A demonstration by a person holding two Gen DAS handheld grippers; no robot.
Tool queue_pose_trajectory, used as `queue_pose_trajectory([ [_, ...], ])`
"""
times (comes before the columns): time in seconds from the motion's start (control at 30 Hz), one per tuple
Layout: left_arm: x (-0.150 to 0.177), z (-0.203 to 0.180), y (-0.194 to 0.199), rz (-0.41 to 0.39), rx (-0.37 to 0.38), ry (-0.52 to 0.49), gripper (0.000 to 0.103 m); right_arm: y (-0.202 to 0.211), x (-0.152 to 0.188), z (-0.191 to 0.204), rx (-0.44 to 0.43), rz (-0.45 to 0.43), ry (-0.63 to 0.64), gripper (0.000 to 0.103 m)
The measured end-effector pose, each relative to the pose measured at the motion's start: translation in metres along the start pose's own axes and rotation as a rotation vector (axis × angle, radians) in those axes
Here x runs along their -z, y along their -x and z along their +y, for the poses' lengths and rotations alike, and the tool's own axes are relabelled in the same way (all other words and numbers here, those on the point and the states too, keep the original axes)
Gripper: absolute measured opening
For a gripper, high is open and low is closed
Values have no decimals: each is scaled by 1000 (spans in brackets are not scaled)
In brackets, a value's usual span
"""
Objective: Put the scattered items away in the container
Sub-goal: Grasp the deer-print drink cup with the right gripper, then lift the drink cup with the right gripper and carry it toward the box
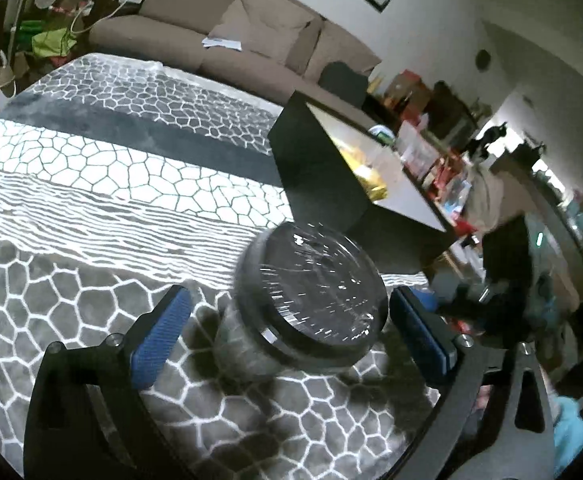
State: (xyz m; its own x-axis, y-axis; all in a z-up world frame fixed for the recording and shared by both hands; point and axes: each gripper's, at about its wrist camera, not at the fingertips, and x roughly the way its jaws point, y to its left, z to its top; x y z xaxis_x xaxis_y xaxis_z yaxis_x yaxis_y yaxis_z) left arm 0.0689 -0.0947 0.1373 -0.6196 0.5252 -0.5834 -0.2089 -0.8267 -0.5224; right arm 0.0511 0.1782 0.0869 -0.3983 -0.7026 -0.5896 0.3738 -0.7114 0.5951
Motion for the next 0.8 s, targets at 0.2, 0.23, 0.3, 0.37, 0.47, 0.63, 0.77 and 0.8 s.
queue_pose_trajectory([
  [0.2, 2, 6, 16, 84, 102, -132, 101, -14, 36, 52, 17, 30, 418, 103],
  [0.23, 2, 4, 14, 107, 97, -171, 101, -20, 42, 65, 24, 49, 516, 103],
  [0.3, 6, -4, 10, 151, 75, -272, 101, -27, 47, 76, 32, 75, 609, 103],
  [0.37, 13, -13, 3, 183, 47, -371, 101, -29, 40, 83, -7, 86, 616, 103],
  [0.47, 27, -16, -13, 229, 52, -425, 101, -32, 23, 85, -55, 83, 571, 103],
  [0.63, 37, -10, -31, 181, 51, -426, 101, -51, 6, 98, -77, 123, 573, 103],
  [0.77, 41, -5, -43, 164, 67, -391, 100, -67, 4, 105, -73, 153, 597, 103],
  [0.8, 43, -3, -45, 166, 64, -390, 100, -71, 5, 105, -71, 157, 600, 103],
])
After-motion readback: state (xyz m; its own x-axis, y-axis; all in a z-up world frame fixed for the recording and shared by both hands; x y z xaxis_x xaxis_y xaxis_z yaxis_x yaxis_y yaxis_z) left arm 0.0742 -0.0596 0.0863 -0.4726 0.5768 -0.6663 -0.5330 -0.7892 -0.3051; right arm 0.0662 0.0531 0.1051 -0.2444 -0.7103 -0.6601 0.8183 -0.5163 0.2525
